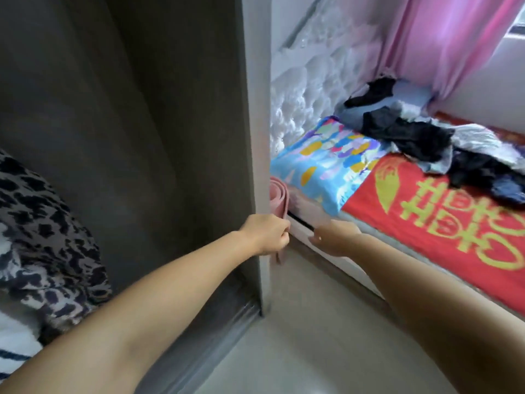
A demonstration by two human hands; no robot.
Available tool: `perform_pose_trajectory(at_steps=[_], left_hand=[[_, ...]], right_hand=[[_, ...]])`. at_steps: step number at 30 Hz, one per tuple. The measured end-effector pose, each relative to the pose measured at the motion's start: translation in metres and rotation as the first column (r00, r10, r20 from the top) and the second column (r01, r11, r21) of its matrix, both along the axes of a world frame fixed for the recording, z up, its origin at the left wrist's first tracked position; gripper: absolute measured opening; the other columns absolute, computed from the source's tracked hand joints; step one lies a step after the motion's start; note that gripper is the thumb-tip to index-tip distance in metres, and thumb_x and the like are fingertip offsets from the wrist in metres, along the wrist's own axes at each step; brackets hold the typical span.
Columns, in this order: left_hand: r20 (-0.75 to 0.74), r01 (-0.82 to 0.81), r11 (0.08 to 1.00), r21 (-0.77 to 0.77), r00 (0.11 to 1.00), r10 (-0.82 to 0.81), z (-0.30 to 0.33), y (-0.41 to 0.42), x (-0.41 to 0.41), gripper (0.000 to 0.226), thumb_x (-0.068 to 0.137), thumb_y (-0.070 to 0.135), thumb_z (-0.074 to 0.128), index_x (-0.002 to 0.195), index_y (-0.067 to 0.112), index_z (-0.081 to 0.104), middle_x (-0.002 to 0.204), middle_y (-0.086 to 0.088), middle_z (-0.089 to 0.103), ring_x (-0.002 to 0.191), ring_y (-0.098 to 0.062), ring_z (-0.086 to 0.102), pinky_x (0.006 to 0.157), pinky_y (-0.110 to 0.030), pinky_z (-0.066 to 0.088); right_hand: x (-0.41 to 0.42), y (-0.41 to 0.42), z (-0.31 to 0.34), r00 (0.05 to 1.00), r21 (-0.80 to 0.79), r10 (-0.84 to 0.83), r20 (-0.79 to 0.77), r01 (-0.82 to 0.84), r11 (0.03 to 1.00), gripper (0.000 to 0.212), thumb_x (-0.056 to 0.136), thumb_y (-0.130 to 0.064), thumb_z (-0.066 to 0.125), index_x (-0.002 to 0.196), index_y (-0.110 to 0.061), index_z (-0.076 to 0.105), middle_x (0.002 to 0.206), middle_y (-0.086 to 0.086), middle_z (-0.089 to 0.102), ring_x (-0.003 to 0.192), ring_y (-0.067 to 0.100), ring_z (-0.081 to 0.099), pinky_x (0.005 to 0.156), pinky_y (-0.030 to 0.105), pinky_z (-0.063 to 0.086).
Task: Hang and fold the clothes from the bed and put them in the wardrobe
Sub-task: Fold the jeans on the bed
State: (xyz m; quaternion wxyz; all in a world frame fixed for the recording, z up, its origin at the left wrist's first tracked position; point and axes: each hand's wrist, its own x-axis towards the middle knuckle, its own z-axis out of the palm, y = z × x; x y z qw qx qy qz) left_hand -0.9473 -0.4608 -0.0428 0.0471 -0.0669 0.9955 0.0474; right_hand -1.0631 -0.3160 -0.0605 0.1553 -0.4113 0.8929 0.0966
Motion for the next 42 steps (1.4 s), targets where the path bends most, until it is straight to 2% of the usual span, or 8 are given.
perform_pose_trajectory(at_steps=[5,10,17,24,28,33,37,42], left_hand=[[0.033,0.170,0.985,0.029,0.985,-0.171,0.003,0.082,-0.079,0.027,0.091,0.028,0.043,0.107,0.017,0.062,0.106,-0.009,0.066,0.100,-0.032,0.060,0.072,-0.032,0.041],[0.015,0.269,0.963,0.033,0.963,-0.270,0.018,0.166,-0.159,0.023,0.092,0.029,0.042,0.097,0.017,0.060,0.103,-0.007,0.065,0.095,-0.029,0.060,0.066,-0.030,0.035],[-0.009,0.358,0.932,0.066,0.934,-0.358,0.033,0.265,-0.244,0.029,0.095,0.032,0.041,0.107,0.015,0.061,0.104,-0.006,0.065,0.092,-0.028,0.060,0.076,-0.038,0.051],[0.016,0.484,0.875,0.010,0.875,-0.485,0.031,0.335,-0.325,0.027,0.097,0.031,0.041,0.105,0.012,0.060,0.103,-0.008,0.065,0.078,-0.025,0.055,0.058,-0.031,0.040],[-0.012,0.548,0.836,0.013,0.837,-0.548,0.031,0.371,-0.376,0.029,0.097,0.032,0.041,0.109,0.016,0.062,0.089,0.002,0.062,0.076,-0.023,0.056,0.053,-0.028,0.037],[-0.064,0.581,0.814,-0.014,0.812,-0.580,0.028,0.406,-0.461,0.030,0.095,0.034,0.043,0.112,0.019,0.061,0.106,-0.002,0.064,0.096,-0.026,0.060,0.065,-0.030,0.042],[-0.059,0.607,0.794,-0.006,0.793,-0.607,0.039,0.427,-0.531,0.028,0.093,0.033,0.044,0.109,0.018,0.062,0.105,-0.003,0.065,0.095,-0.026,0.061,0.065,-0.030,0.043],[0.008,0.629,0.777,0.008,0.777,-0.629,0.025,0.474,-0.587,0.028,0.093,0.033,0.043,0.108,0.018,0.061,0.107,-0.002,0.063,0.095,-0.026,0.060,0.068,-0.031,0.044]], right_hand=[[-0.049,0.111,0.010,0.986,0.066,-0.166,-0.027,0.168,0.984,0.043,0.099,-0.046,0.033,0.113,-0.018,0.062,0.115,0.003,0.062,0.104,0.024,0.059,0.076,0.034,0.046],[-0.098,0.213,0.024,0.952,0.073,-0.304,-0.042,0.307,0.949,0.046,0.101,-0.045,0.030,0.106,-0.012,0.062,0.096,0.001,0.059,0.085,0.021,0.057,0.068,0.034,0.048],[-0.156,0.323,0.046,0.909,0.066,-0.412,-0.070,0.416,0.907,0.047,0.102,-0.045,0.029,0.104,-0.011,0.062,0.099,0.003,0.062,0.083,0.022,0.058,0.068,0.035,0.053],[-0.201,0.390,0.033,0.859,0.051,-0.510,-0.042,0.512,0.858,0.046,0.103,-0.043,0.029,0.104,-0.011,0.062,0.105,0.005,0.064,0.091,0.024,0.061,0.069,0.035,0.052],[-0.242,0.414,0.027,0.828,0.053,-0.559,-0.055,0.561,0.826,0.045,0.103,-0.041,0.028,0.101,-0.011,0.062,0.109,0.006,0.063,0.094,0.027,0.059,0.073,0.035,0.048],[-0.315,0.438,0.030,0.799,0.043,-0.594,-0.096,0.599,0.799,0.044,0.103,-0.040,0.029,0.108,-0.011,0.060,0.112,0.006,0.063,0.103,0.027,0.059,0.074,0.035,0.045],[-0.369,0.459,0.043,0.761,-0.014,-0.642,-0.090,0.644,0.765,0.037,0.103,-0.039,0.029,0.088,-0.016,0.053,0.099,0.005,0.061,0.093,0.027,0.059,0.072,0.034,0.047],[-0.403,0.501,0.024,0.727,-0.039,-0.681,-0.085,0.681,0.731,0.038,0.102,-0.039,0.031,0.085,-0.014,0.055,0.095,0.004,0.063,0.086,0.026,0.059,0.063,0.030,0.043]])
